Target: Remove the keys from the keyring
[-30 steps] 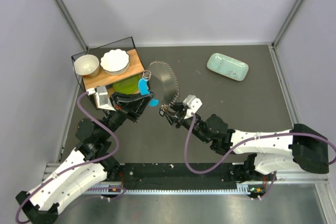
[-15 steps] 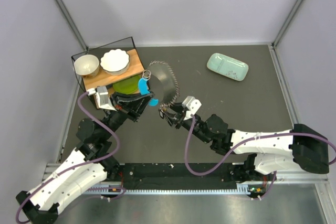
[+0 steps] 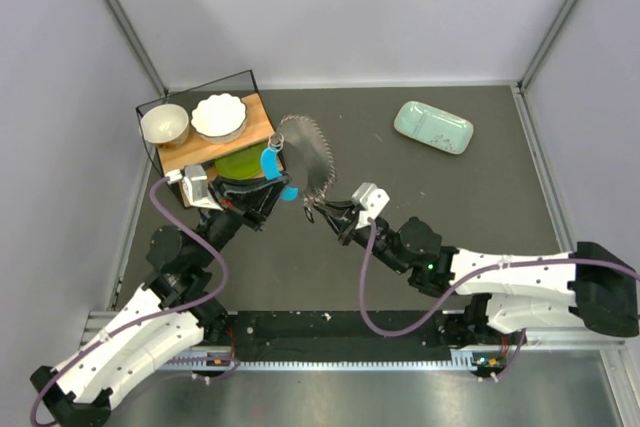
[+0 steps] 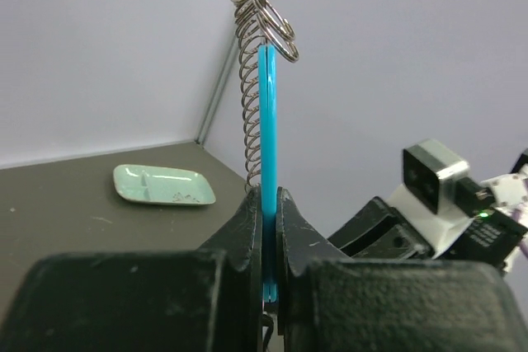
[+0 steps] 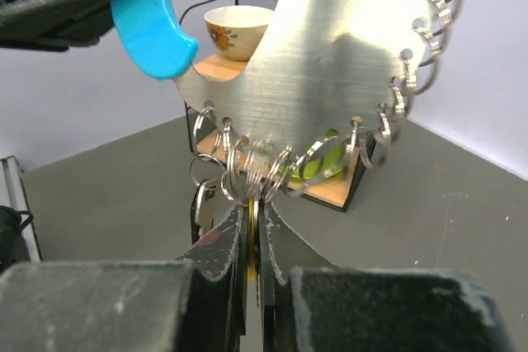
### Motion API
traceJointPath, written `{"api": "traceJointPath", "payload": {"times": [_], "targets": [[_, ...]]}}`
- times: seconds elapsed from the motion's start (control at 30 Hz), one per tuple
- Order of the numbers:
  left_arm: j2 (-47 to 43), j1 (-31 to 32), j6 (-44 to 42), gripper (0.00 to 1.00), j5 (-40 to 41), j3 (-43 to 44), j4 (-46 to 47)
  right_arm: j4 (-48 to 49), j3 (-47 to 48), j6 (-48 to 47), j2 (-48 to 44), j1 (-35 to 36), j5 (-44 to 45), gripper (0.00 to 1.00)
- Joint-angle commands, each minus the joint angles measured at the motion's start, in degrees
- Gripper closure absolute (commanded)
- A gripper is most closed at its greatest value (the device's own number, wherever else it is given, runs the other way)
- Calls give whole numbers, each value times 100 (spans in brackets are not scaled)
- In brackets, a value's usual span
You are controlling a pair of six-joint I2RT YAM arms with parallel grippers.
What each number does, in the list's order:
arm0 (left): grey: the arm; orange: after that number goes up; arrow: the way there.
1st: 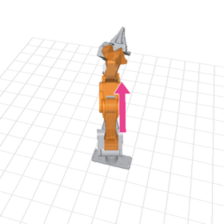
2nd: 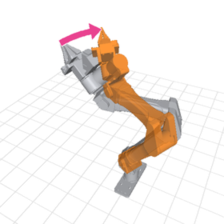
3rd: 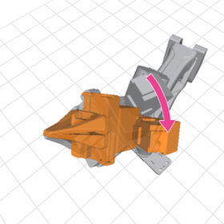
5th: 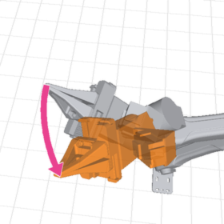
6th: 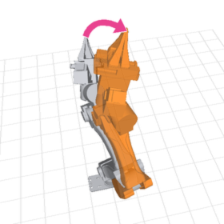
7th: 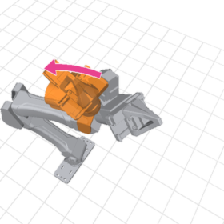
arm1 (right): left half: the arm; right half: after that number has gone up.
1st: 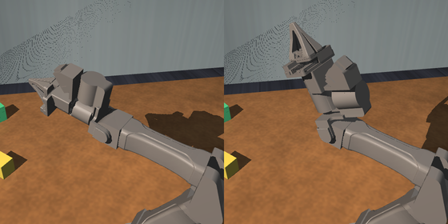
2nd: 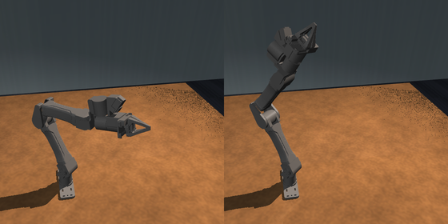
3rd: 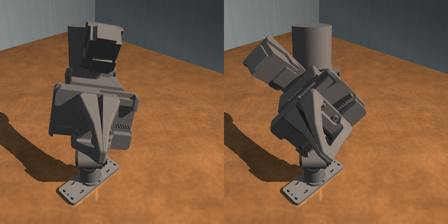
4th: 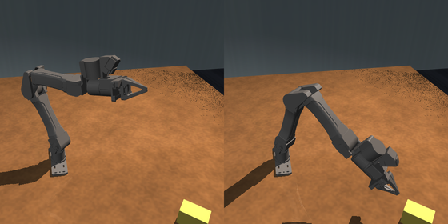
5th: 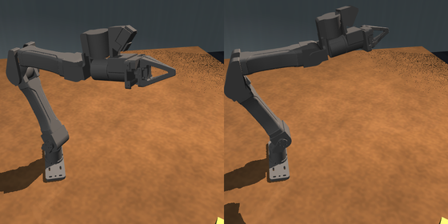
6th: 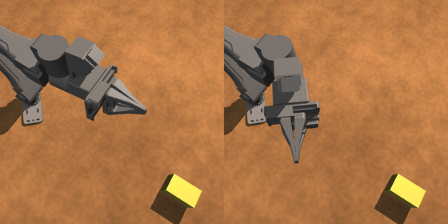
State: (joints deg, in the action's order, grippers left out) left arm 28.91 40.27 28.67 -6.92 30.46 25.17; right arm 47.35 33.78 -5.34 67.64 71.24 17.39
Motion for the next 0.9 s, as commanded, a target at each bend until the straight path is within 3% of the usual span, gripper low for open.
{"api": "traceJointPath", "payload": {"times": [0.0,0.23,0.47,0.53,0.57,0.7,0.87], "targets": [[-183,-10,-116,100,576,-215,-91,-1284,128,174,-628,74,282,100],[-719,-2,288,100,1219,-1032,-135,-3360,796,-203,-1148,56,397,100],[-930,-2,552,100,1324,-1147,-714,-4566,1683,-704,-1130,-110,257,100],[-966,-2,779,86,1517,-1095,-1100,-4717,1833,-845,-1104,-250,-32,100],[-1044,-10,842,75,1614,-1077,-1459,-5014,1964,-898,-1077,-373,-321,100],[-1334,-11,886,51,1685,-972,-2085,-5490,2273,-1073,-937,-506,-631,100],[-1485,-2,509,44,1518,-700,-2464,-5676,2501,-1171,-718,-550,-763,100]]}}
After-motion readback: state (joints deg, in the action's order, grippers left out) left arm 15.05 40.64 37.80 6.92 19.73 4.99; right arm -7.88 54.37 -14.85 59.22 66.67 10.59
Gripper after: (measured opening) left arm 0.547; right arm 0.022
